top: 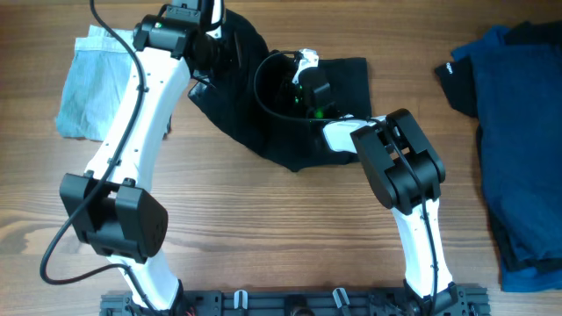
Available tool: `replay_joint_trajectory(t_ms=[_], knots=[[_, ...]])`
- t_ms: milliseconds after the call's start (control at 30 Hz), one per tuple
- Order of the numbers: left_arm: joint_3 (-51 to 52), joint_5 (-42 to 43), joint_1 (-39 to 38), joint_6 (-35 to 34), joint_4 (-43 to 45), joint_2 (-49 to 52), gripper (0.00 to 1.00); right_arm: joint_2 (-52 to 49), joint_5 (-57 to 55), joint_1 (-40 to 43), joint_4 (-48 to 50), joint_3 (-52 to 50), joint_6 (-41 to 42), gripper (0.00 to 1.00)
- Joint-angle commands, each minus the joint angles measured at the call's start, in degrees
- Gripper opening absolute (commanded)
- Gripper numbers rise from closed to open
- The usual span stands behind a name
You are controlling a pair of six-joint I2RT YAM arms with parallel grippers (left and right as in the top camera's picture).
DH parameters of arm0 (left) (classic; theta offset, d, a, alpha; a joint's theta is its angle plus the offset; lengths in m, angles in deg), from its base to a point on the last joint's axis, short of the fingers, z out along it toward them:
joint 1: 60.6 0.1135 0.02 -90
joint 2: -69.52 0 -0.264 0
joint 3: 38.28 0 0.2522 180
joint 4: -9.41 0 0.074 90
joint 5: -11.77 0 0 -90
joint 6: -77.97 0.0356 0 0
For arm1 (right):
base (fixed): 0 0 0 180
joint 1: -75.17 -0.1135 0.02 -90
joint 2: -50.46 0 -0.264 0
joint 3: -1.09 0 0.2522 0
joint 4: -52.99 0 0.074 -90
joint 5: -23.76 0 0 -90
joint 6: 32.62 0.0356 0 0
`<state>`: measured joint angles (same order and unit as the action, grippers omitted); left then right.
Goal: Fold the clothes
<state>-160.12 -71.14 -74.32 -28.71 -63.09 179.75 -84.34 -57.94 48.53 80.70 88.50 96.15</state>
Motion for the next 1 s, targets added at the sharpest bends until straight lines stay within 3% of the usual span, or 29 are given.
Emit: replay_joint_trajectory(t_ms=[0,100,133,200,367,567,967], knots=[[-1.5,-0.7,0.0,-2.1,0.2,-2.0,0.04,1.6,3.1,1.8,2.2,1.1,-1.7,0.04],[-1.5,-0.7,-0.1,-4.2,0.9,-2.0,0.04,12.4,7.2,7.3,-12.1,1.1,-4.9,0.04],[-1.5,-0.8,-0.1,-6.3,1.8,-2.0,0.04,21.6,6.0,11.3,-30.8,1.1,-9.6,0.04],[-1.5,-0.7,-0.1,-8.3,2.4,-2.0,0.04,28.6,2.5,15.0,-47.4,1.1,-13.0,0.04],[-1.5,-0.7,-0.8,-13.9,2.8,-1.7,0.04,33.6,0.5,26.2,-79.5,0.9,-19.9,0.04],[-1.5,-4.0,-7.5,-14.1,5.7,-1.1,0.04,33.0,0.4,32.7,-88.5,-2.6,-20.7,0.04],[-1.4,-3.7,-19.2,-17.1,18.9,10.7,0.04,33.0,0.5,33.0,-90.6,-2.8,-20.7,0.06]])
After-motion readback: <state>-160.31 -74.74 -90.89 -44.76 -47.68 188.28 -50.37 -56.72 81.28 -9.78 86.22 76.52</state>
